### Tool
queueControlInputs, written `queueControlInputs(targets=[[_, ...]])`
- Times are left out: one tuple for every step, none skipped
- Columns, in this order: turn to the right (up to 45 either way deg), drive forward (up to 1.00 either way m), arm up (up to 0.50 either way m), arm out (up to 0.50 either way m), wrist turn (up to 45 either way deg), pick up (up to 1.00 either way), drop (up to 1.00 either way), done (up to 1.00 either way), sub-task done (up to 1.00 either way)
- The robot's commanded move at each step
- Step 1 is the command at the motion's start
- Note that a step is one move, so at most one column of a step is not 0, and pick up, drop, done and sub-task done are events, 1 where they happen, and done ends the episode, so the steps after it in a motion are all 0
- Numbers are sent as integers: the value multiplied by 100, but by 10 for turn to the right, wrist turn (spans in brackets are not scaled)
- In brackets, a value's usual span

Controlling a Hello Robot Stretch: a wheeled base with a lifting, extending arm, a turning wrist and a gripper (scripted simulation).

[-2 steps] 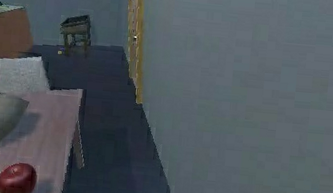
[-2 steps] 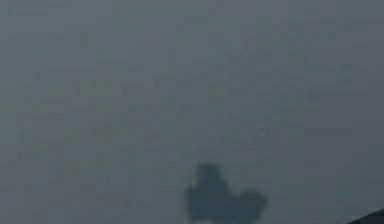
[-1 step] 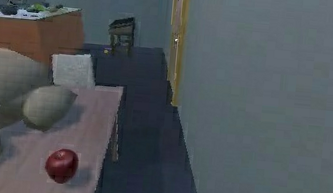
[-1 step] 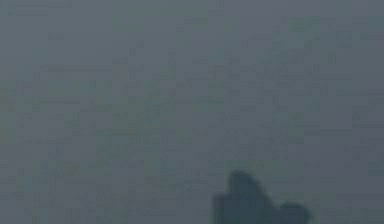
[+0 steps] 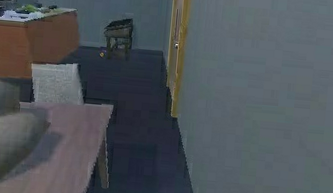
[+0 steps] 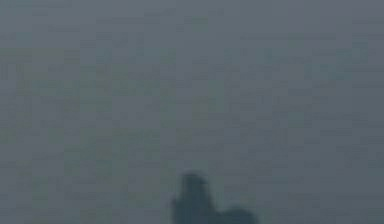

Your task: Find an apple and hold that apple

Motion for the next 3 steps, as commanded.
queueControlInputs(targets=[[-450, 0, 0, 0, 0, 0, 0, 0, 0], [-450, 0, 0, 0, 0, 0, 0, 0, 0], [-420, 0, 0, 0, 0, 0, 0, 0, 0]])
